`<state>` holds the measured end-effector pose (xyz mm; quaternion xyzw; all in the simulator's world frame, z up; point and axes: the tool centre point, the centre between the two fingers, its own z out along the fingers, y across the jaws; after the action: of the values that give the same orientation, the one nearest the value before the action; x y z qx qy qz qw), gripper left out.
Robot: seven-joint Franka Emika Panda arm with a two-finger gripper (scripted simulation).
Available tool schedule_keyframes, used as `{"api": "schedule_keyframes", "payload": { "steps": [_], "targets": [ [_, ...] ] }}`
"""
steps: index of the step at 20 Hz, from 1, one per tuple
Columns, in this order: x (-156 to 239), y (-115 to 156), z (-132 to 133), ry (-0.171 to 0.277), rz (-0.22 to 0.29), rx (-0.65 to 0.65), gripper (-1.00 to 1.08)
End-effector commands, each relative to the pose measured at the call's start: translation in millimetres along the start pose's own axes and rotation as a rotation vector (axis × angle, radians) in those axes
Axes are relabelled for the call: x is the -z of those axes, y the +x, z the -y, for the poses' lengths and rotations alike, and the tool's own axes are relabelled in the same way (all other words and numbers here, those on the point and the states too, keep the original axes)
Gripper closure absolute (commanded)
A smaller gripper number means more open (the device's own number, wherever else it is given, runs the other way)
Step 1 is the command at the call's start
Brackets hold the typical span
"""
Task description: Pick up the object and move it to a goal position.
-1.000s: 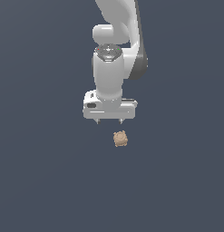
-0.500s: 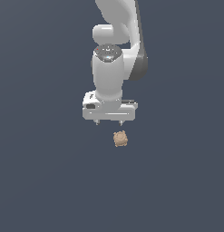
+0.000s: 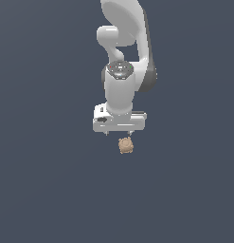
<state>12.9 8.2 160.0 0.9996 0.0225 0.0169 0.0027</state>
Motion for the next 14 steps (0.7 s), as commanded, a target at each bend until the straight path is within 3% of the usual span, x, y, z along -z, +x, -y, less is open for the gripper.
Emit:
{"api": "schedule_keyframes", "payload": {
  "steps": [1, 8, 14],
  "targets": [
    [-18.8, -1.4, 10.6, 0.001, 0.010, 0.043, -0.92],
    [-61.1, -6.7, 35.0, 0.007, 0.029, 0.141, -0.92],
    [-68.6, -8.5, 39.5, 0.009, 0.034, 0.157, -0.92]
  ]
}}
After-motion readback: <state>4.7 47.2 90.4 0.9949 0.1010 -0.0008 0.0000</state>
